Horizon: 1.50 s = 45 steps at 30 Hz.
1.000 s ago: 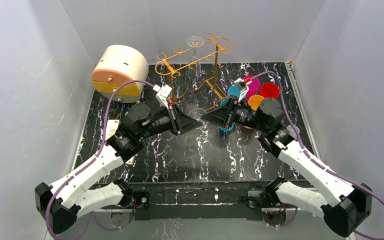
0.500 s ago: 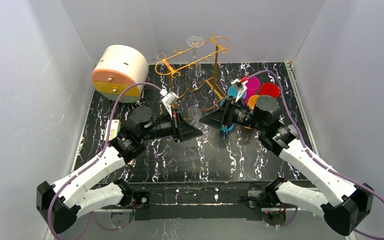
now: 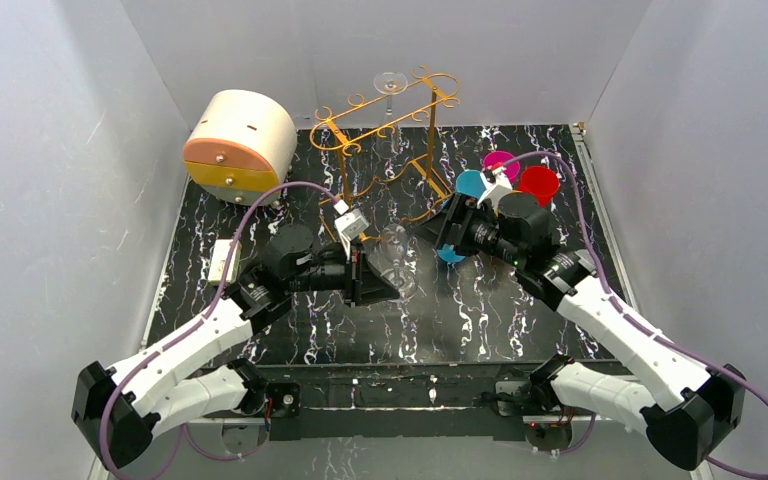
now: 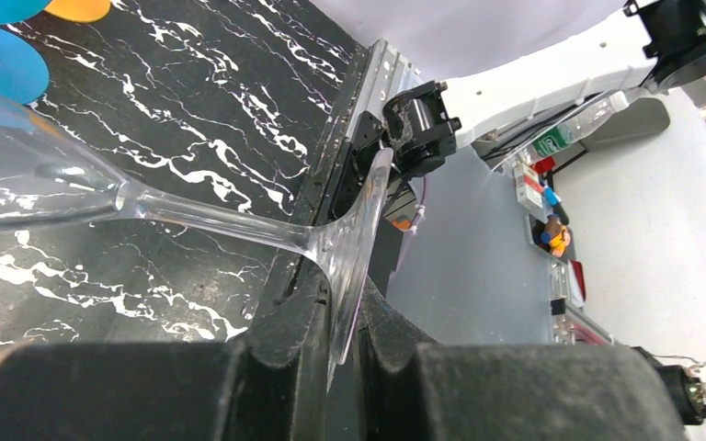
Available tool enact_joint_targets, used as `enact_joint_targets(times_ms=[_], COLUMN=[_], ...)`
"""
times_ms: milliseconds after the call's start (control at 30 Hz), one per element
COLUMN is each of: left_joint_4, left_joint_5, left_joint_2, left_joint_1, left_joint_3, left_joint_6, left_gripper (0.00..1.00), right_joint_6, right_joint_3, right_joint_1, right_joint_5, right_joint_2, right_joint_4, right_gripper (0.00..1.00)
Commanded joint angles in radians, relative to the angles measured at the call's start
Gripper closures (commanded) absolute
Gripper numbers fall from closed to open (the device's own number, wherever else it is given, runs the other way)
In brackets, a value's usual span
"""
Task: Take the wine glass off the wine glass rack
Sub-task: Place the wine glass at the center of the board.
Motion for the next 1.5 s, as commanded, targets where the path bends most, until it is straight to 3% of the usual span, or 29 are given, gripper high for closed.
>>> enact_joint_targets(times_ms=[0, 167, 267, 400, 567, 667, 867, 1033, 1133, 1333, 1467], left_joint_4=[0.031, -0.065, -0.013, -0.069, -0.197, -0.270, -0.313, -0.349, -0.405, -0.429, -0.438], left_joint_5=[0.021, 0.016, 0.164, 0.187, 0.101, 0.185, 0.268, 0.336, 0.362, 0.375, 0.339], left_joint_2=[-0.074, -0.104, -0.106, -0.099, -0.153, -0.165, -0.126, -0.099, -0.086, -0.070, -0.065], left_joint_1=[-0.002, -0.002, -0.003, -0.002, -0.003, -0.003, -0.002, -0.002, -0.002, -0.002, -0.002], left_joint_3=[-0.030, -0.027, -0.050, -0.031, -0.050, -0.040, -0.003, 0.034, 0.070, 0.096, 0.088], left_joint_6=[0.089, 0.209, 0.269, 0.385, 0.587, 0.783, 0.886, 0.954, 1.005, 1.043, 1.063], left_gripper=[1.00, 1.00, 1.00, 1.00, 1.00, 1.00, 1.00, 1.00, 1.00, 1.00, 1.00], right_joint_6=[-0.074, -0.296, -0.396, -0.439, -0.397, -0.363, -0.284, -0.163, -0.120, -0.142, -0.203], right_joint_3=[0.072, 0.213, 0.310, 0.400, 0.369, 0.364, 0.371, 0.327, 0.313, 0.322, 0.369], right_joint_1=[-0.013, -0.025, -0.045, -0.108, -0.301, -0.384, -0.408, -0.410, -0.410, -0.415, -0.426], right_joint_5=[0.041, -0.038, -0.050, -0.231, -0.595, -0.734, -0.820, -1.022, -1.006, -0.955, -1.135], right_joint_2=[0.021, 0.073, 0.122, 0.209, 0.229, 0.244, 0.291, 0.326, 0.343, 0.359, 0.437], right_joint_4=[-0.047, -0.168, -0.282, -0.387, -0.306, -0.283, -0.291, -0.189, -0.156, -0.202, -0.265], right_gripper=[0.12, 0.02, 0.01, 0.01, 0.01, 0.01, 0.01, 0.01, 0.01, 0.02, 0.02])
